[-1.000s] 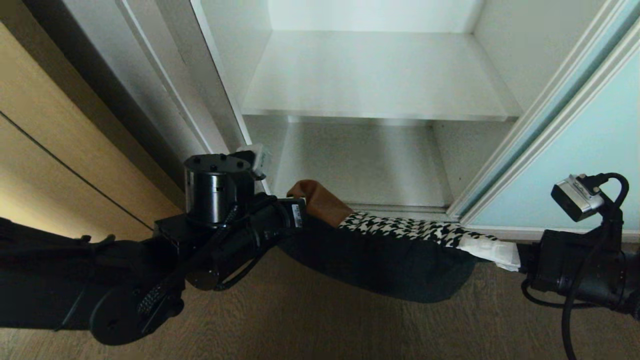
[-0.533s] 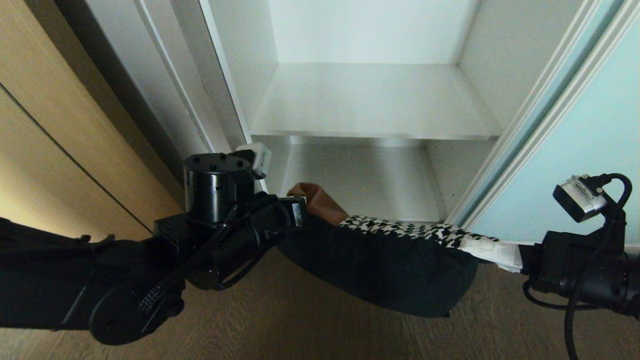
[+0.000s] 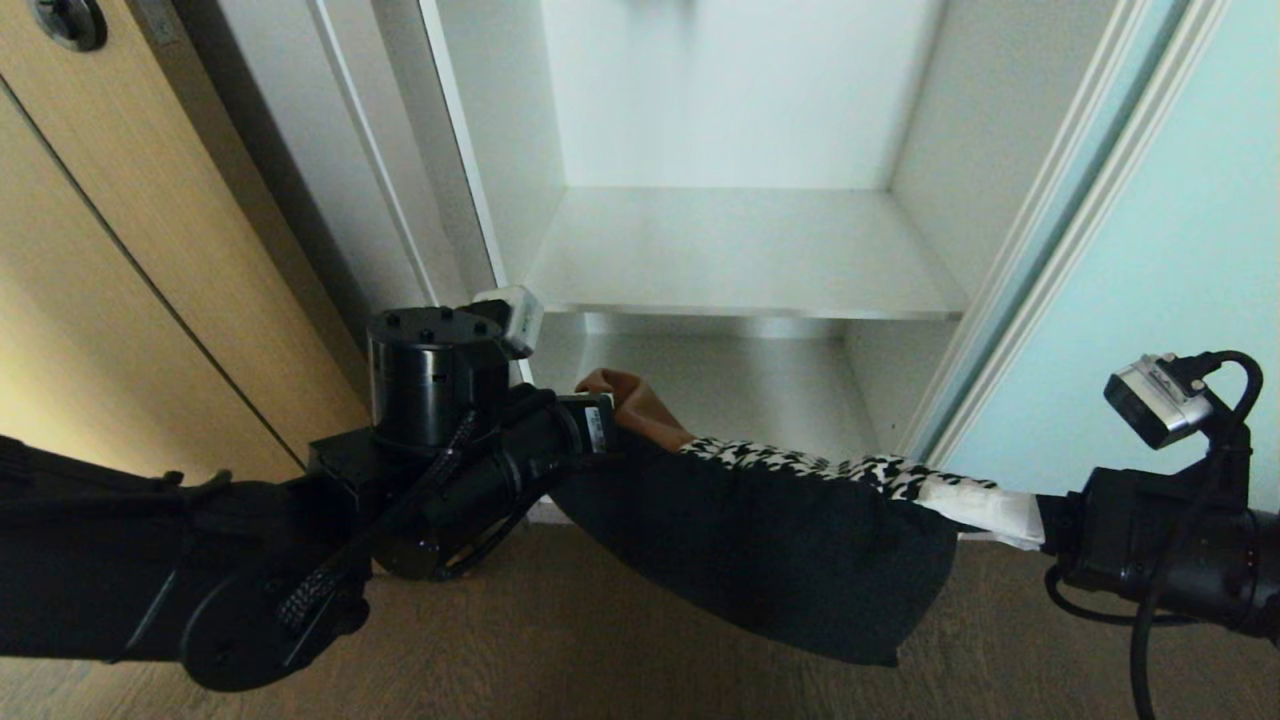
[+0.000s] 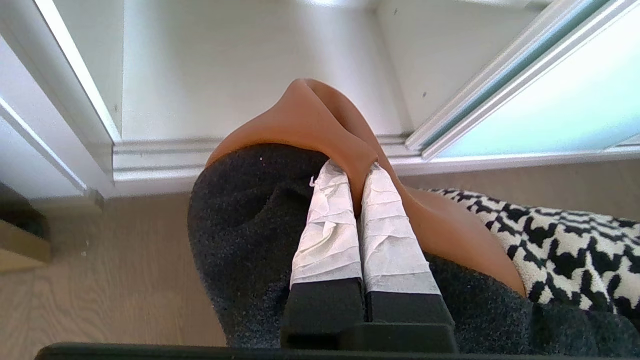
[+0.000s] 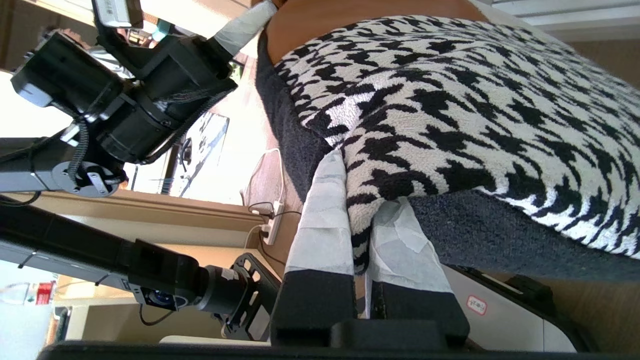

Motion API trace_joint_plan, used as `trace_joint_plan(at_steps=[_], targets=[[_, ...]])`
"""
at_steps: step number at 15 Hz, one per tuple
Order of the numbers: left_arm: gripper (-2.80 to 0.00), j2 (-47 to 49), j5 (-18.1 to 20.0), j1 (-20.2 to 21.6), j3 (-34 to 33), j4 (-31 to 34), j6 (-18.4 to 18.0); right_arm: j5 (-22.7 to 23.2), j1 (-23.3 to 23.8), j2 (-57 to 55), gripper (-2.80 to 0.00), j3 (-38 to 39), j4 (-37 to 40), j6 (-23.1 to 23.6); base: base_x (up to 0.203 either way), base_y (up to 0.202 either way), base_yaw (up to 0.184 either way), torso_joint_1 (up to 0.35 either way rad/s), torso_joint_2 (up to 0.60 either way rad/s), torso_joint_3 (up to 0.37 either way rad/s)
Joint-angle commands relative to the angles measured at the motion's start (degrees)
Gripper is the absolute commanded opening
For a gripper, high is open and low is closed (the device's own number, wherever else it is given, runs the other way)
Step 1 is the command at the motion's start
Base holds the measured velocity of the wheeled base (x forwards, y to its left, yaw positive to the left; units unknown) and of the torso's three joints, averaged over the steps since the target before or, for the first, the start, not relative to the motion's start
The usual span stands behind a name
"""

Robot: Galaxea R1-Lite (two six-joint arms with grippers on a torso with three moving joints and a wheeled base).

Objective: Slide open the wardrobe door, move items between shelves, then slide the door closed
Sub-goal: Place the pillow on the higher shelf

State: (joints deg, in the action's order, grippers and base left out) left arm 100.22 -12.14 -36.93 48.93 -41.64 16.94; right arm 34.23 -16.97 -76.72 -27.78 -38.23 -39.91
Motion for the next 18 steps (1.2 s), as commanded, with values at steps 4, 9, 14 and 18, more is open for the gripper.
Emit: trace_joint_plan(at_steps=[4,9,14,18], targets=[[-2.8,0.2,-0.1,0.0,0.6,0.0,0.2,0.1,-0.8,0.0,-2.8,0.1,-0.2,-0.3,0.0,0.0,0.0,0.005,0.0,0.205],[-2.8,0.8,-0.1,0.0,-0.1,-0.2,0.5,0.0,-1.2,0.1,-2.8,0.4,-0.4,-0.3,0.0,0.0,0.0,0.002,0.0,0.202],[-2.8,0.7,-0.1,-0.1,0.3,0.2,0.2,0.0,-1.2,-0.2,-2.8,0.4,-0.4,-0.3,0.0,0.0,0.0,0.002,0.0,0.201],[-2.8,1.2,0.0,-0.1,-0.9,-0.3,0.1,0.1,-1.2,-0.1,-2.8,0.4,-0.4,-0.3,0.0,0.0,0.0,0.001,0.0,0.204]])
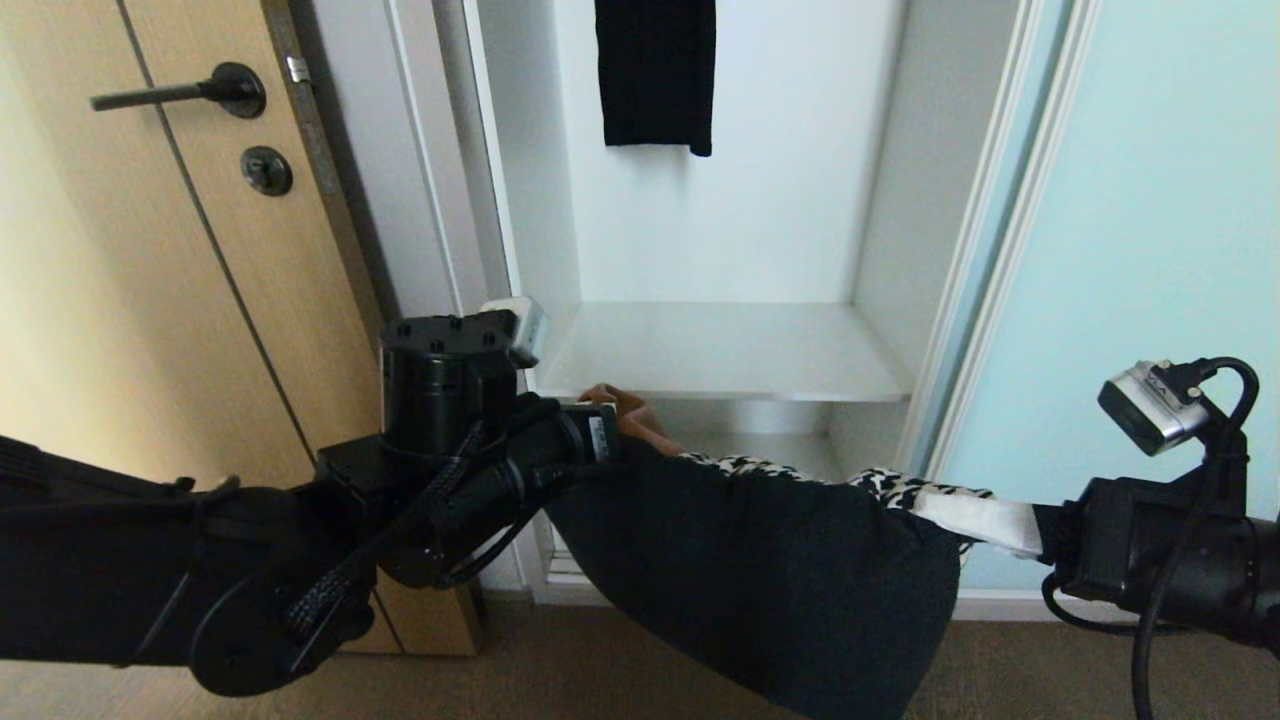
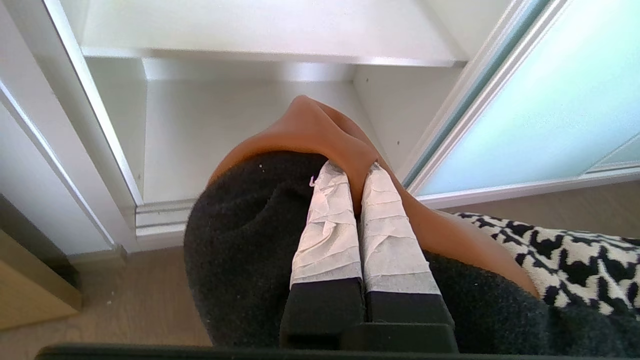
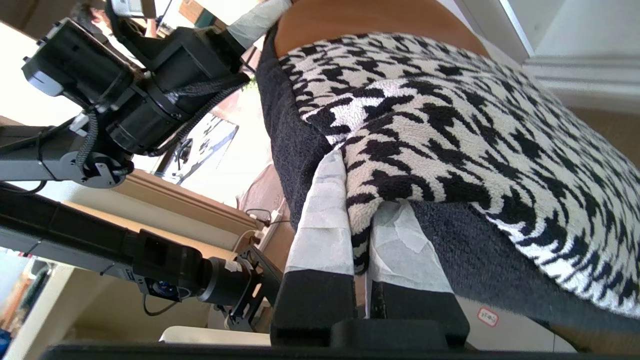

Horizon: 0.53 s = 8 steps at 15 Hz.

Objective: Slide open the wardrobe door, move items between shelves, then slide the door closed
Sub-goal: Place the pillow on the higher shelf

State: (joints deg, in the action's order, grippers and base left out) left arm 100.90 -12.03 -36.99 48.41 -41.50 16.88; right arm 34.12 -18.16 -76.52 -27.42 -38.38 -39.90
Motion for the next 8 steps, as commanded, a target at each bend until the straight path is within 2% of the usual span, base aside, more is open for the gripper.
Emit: trace_joint_plan(at_steps=[1,8], targets=[[-2.8,0.8,0.0,0.0,-0.3,-0.5,0.2,0.2,0.0,-0.2,-2.8,0.0,-0.3,-0.3,0.0,0.0,0.0,0.003,0.0,0.189],[-2.8,1.5,-0.3,0.0,-0.7,-0.6,0.3,0.2,-0.4,-0.2,-2.8,0.1,-0.2,-0.3,0.0,0.0,0.0,0.001,0.0,0.183]])
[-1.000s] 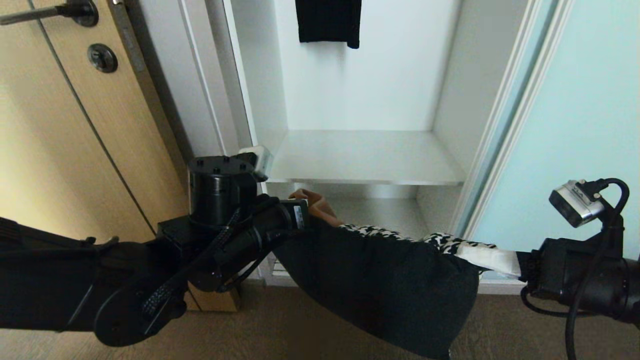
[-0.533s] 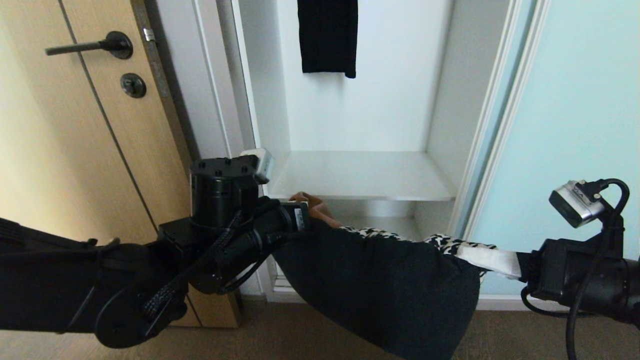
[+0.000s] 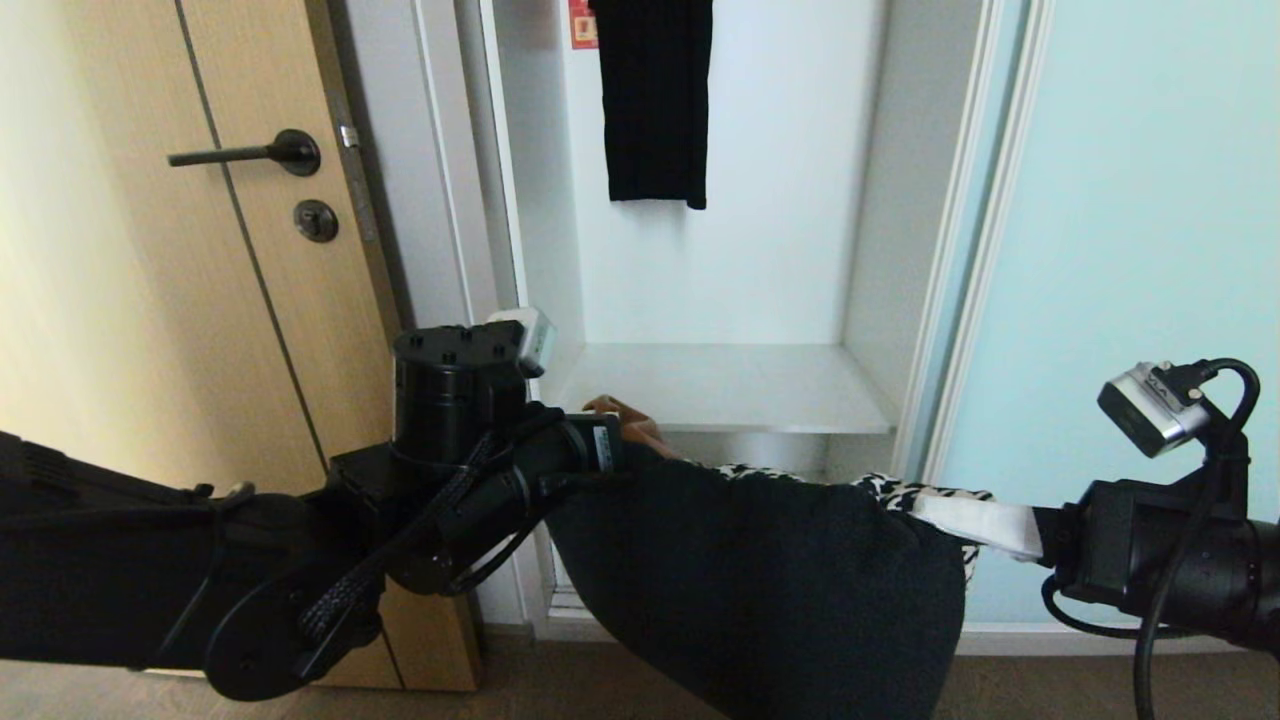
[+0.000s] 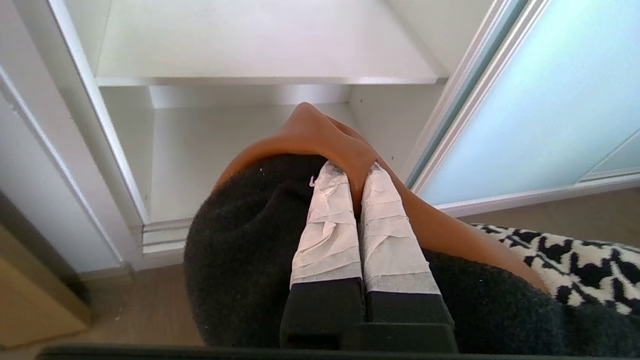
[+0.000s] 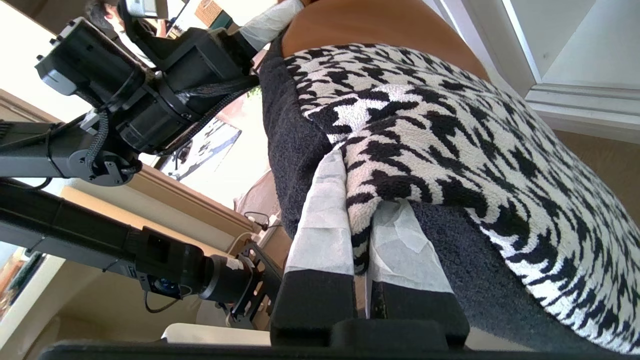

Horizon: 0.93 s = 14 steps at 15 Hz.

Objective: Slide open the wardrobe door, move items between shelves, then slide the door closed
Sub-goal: Place the pillow on the higher shelf

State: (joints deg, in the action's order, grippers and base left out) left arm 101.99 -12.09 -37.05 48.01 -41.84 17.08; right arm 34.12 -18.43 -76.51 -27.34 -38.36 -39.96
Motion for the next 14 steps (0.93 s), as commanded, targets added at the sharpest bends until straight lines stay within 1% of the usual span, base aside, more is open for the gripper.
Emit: trace_joint_plan(at_steps=[1,13,14], targets=[[-2.8,0.5,-0.2,0.0,-0.4,-0.3,0.1,0.2,-0.1,-0.4,-2.8,0.0,-0.3,-0.3,0.0,0.0,0.0,0.001,0.0,0.054],[-2.8,0.1,-0.2,0.0,-1.0,-0.4,-0.1,0.2,0.0,-1.1,-2.8,0.3,-0.5,-0.1,0.0,0.0,0.0,0.0,0.0,0.003],[-2.8,0.1,-0.1,0.0,-0.9,-0.4,-0.2,0.2,0.0,-1.1,-2.8,0.3,-0.5,-0.1,0.079,0.0,-0.002,0.003,0.0,0.012]])
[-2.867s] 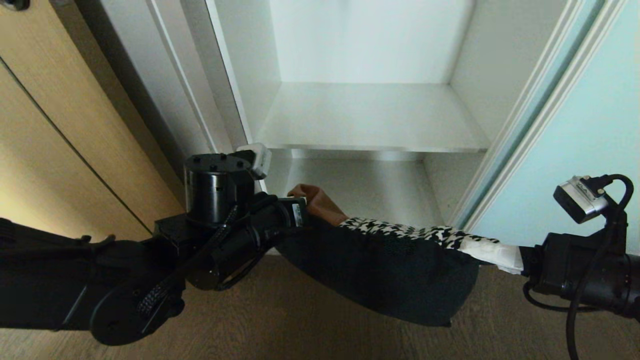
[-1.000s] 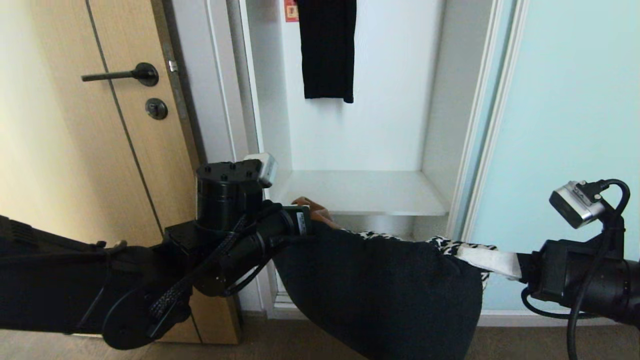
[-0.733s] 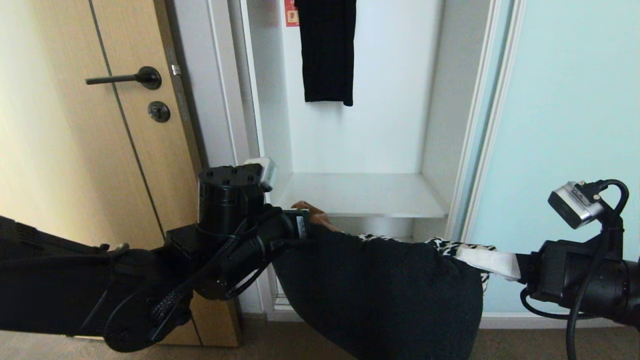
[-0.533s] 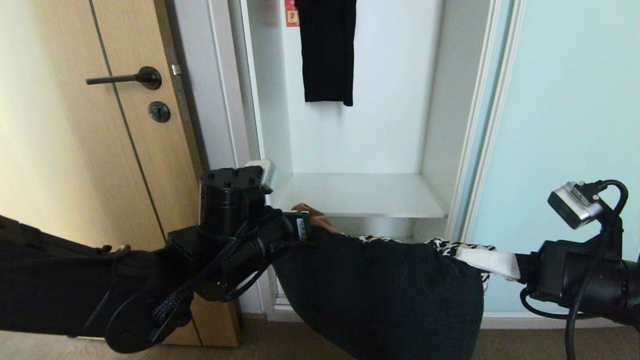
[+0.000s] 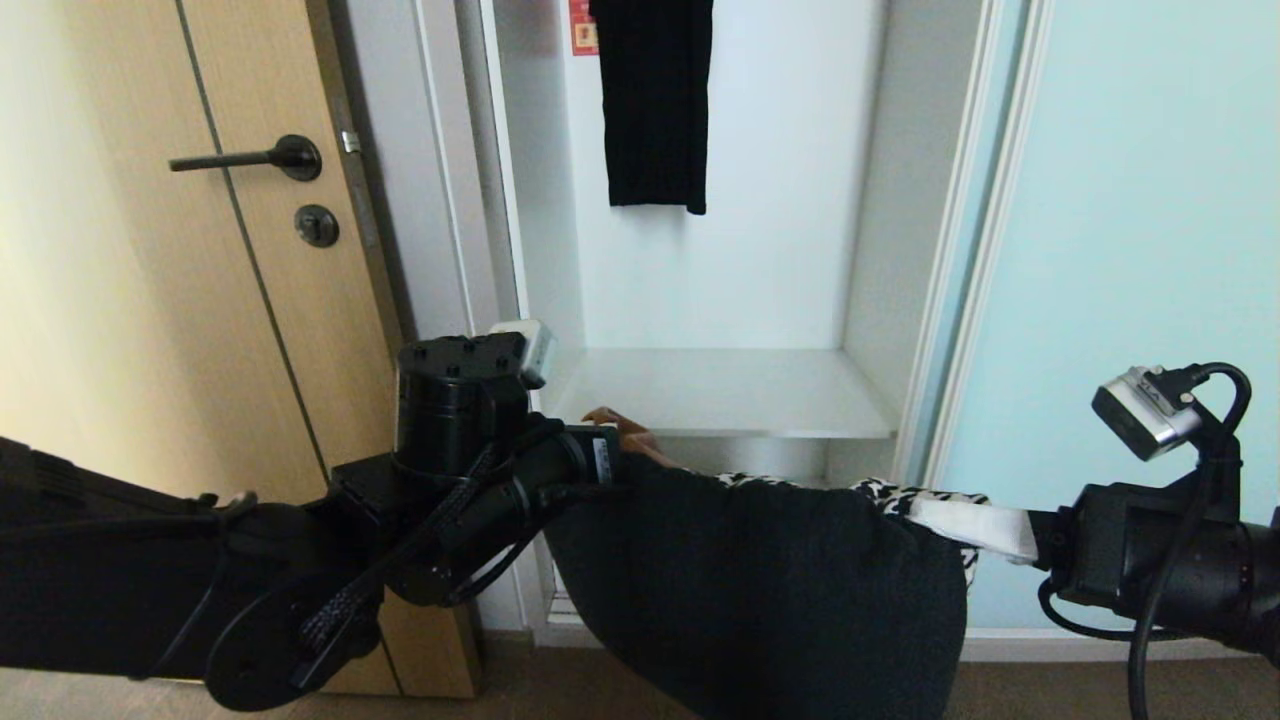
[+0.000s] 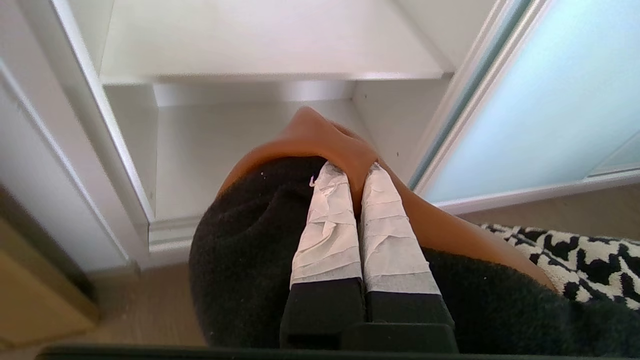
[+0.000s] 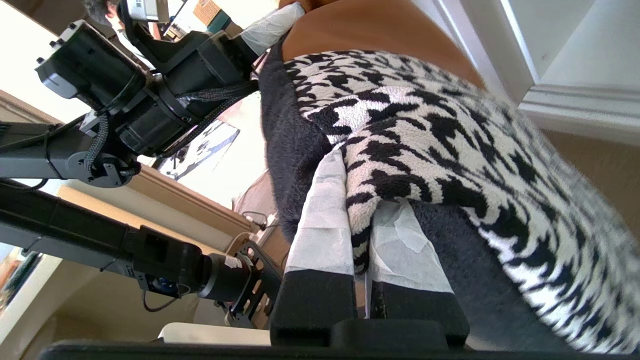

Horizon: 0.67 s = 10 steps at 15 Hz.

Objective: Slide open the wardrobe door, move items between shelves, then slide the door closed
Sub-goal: Place the pillow on the higher shelf

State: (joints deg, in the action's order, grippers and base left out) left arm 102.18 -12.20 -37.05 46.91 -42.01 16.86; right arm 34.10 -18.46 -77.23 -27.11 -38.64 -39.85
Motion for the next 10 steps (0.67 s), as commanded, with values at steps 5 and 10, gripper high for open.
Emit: trace_joint_plan(at_steps=[5,10], targets=[[-2.8,-0.1,-0.1,0.0,-0.1,-0.3,0.0,0.2,0.0,-0.3,-2.8,0.0,-0.2,-0.2,0.19,0.0,0.0,0.005,0.0,0.001],[-2.8,0.0,-0.1,0.0,-0.1,-0.2,0.1,0.2,0.0,-0.4,-2.8,0.1,-0.2,-0.2,0.197,0.0,-0.001,0.002,0.0,0.001]])
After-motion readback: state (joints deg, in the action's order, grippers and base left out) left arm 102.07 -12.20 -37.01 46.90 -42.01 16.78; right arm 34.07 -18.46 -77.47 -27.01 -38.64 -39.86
